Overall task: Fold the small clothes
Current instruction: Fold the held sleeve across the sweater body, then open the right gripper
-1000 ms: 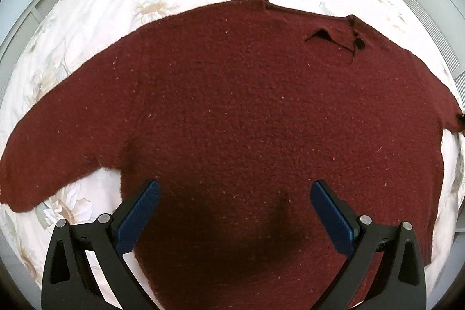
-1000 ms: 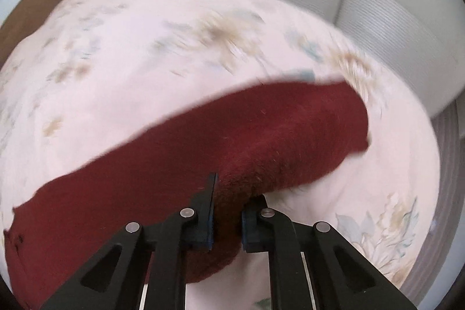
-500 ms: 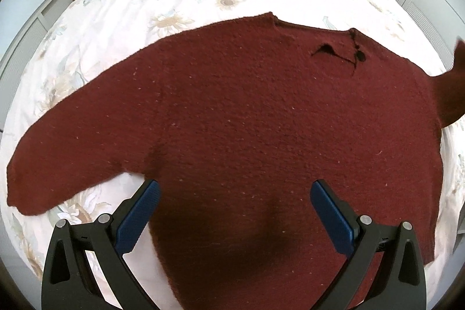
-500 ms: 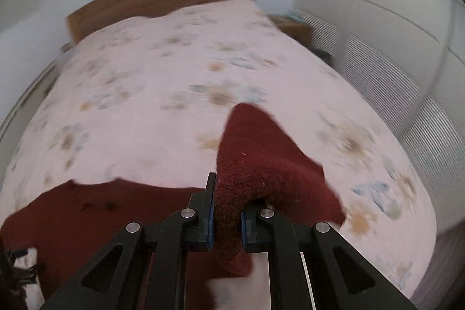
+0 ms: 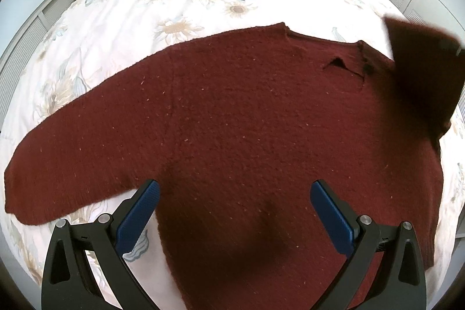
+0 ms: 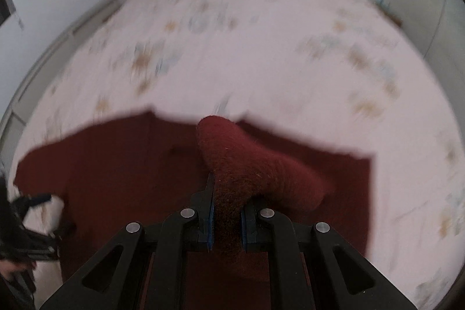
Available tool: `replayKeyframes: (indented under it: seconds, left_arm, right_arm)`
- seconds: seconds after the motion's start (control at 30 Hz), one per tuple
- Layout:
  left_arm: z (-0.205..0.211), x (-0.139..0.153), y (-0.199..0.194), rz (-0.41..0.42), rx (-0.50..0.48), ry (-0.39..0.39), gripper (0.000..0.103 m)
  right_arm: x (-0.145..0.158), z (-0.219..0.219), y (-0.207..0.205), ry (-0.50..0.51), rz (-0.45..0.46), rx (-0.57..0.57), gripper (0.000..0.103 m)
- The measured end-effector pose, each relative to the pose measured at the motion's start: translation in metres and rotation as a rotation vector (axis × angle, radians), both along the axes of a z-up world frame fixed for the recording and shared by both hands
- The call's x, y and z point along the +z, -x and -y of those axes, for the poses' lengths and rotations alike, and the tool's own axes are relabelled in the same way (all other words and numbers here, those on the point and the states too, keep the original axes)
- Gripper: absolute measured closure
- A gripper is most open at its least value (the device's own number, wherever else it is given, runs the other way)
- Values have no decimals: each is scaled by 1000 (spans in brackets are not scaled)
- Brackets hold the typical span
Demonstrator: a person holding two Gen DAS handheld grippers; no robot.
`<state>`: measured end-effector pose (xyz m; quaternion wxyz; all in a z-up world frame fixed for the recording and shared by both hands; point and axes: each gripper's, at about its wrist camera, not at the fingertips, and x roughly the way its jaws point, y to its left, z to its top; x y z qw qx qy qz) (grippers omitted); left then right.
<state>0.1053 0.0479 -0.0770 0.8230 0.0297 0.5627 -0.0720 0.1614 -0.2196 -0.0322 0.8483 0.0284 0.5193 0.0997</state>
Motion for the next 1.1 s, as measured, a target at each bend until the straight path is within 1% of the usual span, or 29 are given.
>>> replayKeyframes:
  seconds: [0.1,0.2,0.3,0.37,0.4,0.43,0.47,0.5,0.53,0.63,0.73,0.83,0.9,0.97,1.1]
  left_arm:
    - [-3,-5,1,-13,4,-2,1]
    - [-4,-11,2,-26,3,-16,1]
    - [-6,-15,3,-33,11,-43,1]
    - [-8,-17,1,-35,18,-52,1]
    - [-9,-17,1,-37,22,-50,1]
    - [-10,-17,1,-39,25,-48,1]
    - [-10,-16,1,-40,26,-49,1]
    - [-10,-15,1,-40,26,-51,1]
    - [-10,-14,1,-38,25,-56,1]
    - [-8,-11,3,-31,18,-66,1]
    - [-3,-8,3,-27,5,-67,1]
    - [3,-5,4,-20,-12,-69,1]
    - [8,-5,4,-19,-23,-67,1]
    - [16,-6,3,-23,-41,-60,1]
    - [42,-5,-5,-21,-97,-66,1]
  right_arm:
    - [-44,-17,8,16,-87,24,90]
    - [-75,-30,16,34,-143,50,88]
    - [-86,-33,17,48,-142,59,85]
    - [-85,-34,16,46,-142,60,79]
    - [-83,-34,16,44,-149,61,73]
    - [-82,-34,15,50,-153,62,58]
    - [-81,-35,15,59,-156,63,50]
    - [-77,-35,16,73,-152,62,37]
    - [-72,-35,16,95,-141,61,32]
    - [-57,-30,21,146,-117,71,24]
    - [-50,-13,32,154,-126,72,24]
    - [-44,17,53,135,-119,34,24]
    - [-40,43,66,132,-102,-15,24]
    - [-40,69,74,154,-87,-75,24]
    - [-50,117,80,185,-108,-182,24]
